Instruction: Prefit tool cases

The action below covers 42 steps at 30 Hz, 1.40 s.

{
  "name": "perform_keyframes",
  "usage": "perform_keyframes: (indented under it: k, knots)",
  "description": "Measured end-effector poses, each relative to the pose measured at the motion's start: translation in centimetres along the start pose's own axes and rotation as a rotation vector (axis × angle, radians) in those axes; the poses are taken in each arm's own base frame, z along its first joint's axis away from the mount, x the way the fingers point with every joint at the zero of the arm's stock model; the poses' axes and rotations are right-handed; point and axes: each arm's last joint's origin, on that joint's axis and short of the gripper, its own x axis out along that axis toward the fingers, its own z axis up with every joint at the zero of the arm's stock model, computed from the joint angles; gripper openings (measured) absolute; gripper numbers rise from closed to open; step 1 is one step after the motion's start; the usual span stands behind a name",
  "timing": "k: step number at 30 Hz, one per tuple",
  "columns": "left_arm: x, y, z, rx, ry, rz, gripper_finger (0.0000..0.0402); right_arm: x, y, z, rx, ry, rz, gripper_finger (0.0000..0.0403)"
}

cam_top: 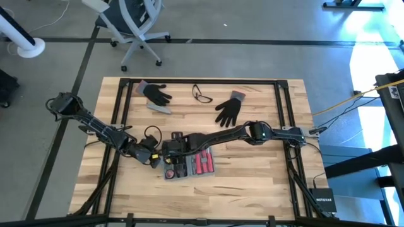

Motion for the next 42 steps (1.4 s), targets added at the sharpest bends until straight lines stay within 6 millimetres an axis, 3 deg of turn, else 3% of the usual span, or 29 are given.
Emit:
perform_keyframes:
  k: [6, 11, 14, 17, 19, 24, 32, 42]
  knots:
    - [0.0, 0.0, 0.0, 0.014, -0.001, 0.002, 0.0000, -1.5, -0.1, 1.3, -0.003, -0.043, 0.046, 0.0218]
    - [0.0, 0.0, 0.0, 0.043, -0.008, 0.000, 0.0000, -1.5, -0.1, 1.9, -0.016, -0.109, 0.052, 0.0201]
    - [0.0, -0.1, 0.1, 0.078, -0.021, -0.012, 0.0000, -1.5, 0.0, 1.9, 0.016, -0.107, 0.084, 0.0151]
    - [0.0, -0.2, 0.1, 0.085, -0.029, -0.013, 0.0000, -1.5, 0.0, 2.0, 0.062, -0.116, 0.088, 0.0045]
    - [0.0, -0.2, 0.1, 0.083, -0.033, -0.012, 0.0000, -1.5, 0.0, 2.4, 0.076, -0.159, 0.074, 0.0017]
    - [0.0, -0.2, 0.2, 0.075, -0.041, -0.014, 0.0000, -1.1, 0.0, 2.4, 0.104, -0.166, 0.065, 0.0003]
    - [0.0, -0.2, 0.3, 0.066, -0.065, -0.010, 0.0000, 1.2, 0.4, 1.3, 0.119, -0.118, 0.084, 0.0000]
    - [0.0, -0.1, 0.4, 0.079, -0.120, 0.022, 0.0000, 0.1, 0.3, 0.8, 0.050, -0.034, 0.228, 0.0000]
